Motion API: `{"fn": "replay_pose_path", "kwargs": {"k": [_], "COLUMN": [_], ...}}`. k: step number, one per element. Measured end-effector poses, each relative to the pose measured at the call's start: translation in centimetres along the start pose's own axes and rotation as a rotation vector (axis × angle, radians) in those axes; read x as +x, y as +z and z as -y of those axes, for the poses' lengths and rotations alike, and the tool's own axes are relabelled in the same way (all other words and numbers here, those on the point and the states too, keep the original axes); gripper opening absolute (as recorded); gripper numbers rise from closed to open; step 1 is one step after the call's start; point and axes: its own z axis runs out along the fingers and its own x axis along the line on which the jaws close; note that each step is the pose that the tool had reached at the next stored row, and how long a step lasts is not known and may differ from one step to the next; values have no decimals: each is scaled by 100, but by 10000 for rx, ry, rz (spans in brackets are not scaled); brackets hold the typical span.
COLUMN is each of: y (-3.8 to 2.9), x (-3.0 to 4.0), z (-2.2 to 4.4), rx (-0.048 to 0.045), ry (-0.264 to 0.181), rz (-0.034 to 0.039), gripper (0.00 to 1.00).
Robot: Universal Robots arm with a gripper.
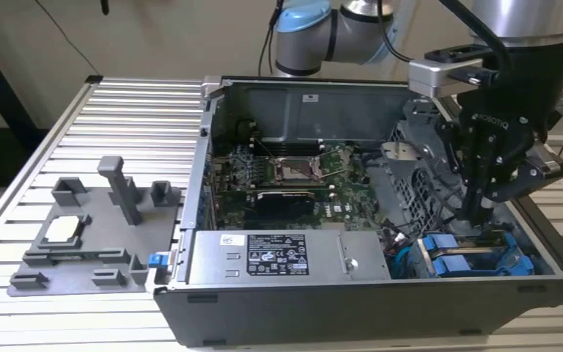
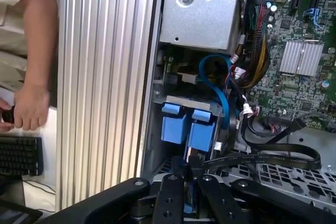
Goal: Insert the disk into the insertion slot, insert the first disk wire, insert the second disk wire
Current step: 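Insert the second disk wire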
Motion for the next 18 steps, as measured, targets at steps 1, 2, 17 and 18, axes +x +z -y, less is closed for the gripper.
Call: {"fn": "replay_pose_path", "kwargs": {"k": [1,2,17,18], "y": [6,12,42,42], "x": [13,25,82,85], "z": [16,32,111,110], "rx": [-18,-34,-44,-28], "ry": [-5,-10,37,60], "rz": [5,8,516,644], "gripper": [16,16,16,16]}}
